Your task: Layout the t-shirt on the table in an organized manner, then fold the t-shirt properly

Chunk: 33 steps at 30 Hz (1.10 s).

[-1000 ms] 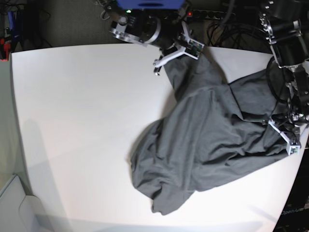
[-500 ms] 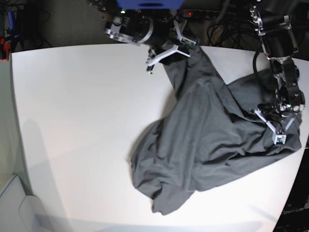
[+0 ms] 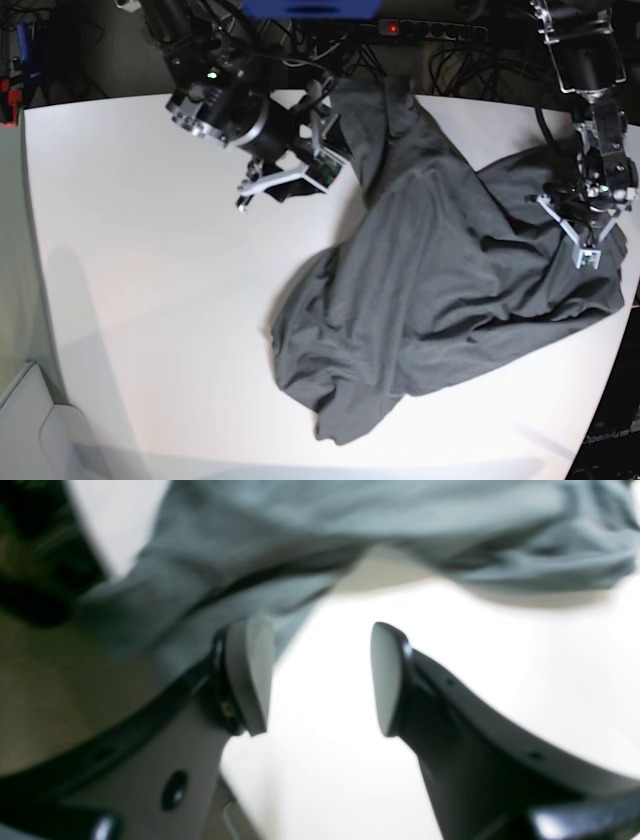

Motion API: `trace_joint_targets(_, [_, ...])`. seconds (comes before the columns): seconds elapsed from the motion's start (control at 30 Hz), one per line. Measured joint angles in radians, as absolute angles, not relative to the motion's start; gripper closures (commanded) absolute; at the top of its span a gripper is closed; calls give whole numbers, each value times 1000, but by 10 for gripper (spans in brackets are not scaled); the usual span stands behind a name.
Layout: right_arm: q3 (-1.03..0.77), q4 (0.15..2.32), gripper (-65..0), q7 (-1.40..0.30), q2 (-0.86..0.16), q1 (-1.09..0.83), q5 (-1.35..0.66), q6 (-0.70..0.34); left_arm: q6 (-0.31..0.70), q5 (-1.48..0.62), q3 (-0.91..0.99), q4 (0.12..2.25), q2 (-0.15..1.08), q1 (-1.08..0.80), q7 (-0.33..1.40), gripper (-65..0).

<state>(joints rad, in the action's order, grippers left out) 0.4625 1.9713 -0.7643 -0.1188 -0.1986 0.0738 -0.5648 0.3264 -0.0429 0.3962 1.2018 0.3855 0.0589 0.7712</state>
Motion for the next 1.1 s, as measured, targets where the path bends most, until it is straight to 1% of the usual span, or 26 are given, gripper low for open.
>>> trace_joint_targets(0.13, [426, 1971, -321, -770, -118, -164, 72, -565, 324, -29, 396, 1193, 439, 52, 814, -5])
trace_joint_targets(0.27, [394, 1971, -322, -770, -118, -144, 73, -565, 322, -22, 396, 1189, 499, 45, 810, -5])
trace_joint_targets(0.33, [390, 1969, -322, -771, -118, -145, 73, -565, 323, -23, 396, 1189, 525, 47, 773, -5])
trace_joint_targets(0.47, [390, 1968, -322, -771, -118, -145, 73, -565, 322, -23, 400, 1192, 555, 60, 785, -5])
trace_joint_targets(0.53, [389, 1968, -322, -771, -118, -145, 73, -565, 324, -28, 403, 1212, 560, 91, 834, -5])
trace_joint_targets(0.63, [390, 1968, -322, -770, -118, -145, 73, -565, 326, -38, 403, 1340, 543, 148, 944, -5])
trace_joint_targets(0.7, [389, 1968, -319, -772, -118, -146, 73, -565, 316, -52, 405, 1427, 491, 176, 999, -5])
trace_joint_targets(0.77, [389, 1968, -317, -770, -118, -145, 73, -565, 327, -84, 400, 1488, 401, 183, 1061, -5])
trace_joint_targets(0.83, [389, 1968, -317, -771, -118, -148, 73, -565, 313, -75, 357, 1494, 303, 188, 1104, -5])
trace_joint_targets(0.9, [389, 1968, -317, -770, -119, -153, 74, -565, 315, -53, 297, 1491, 229, 191, 1103, -5])
trace_joint_targets(0.97, [389, 1968, -317, -770, -120, -158, 74, -565, 317, 16, 254, 1471, 164, 208, 1088, -5])
trace_joint_targets(1.1, [352, 1968, -318, -771, -119, -158, 74, -569, 312, 141, 245, 1359, 80, 203, 1010, -5])
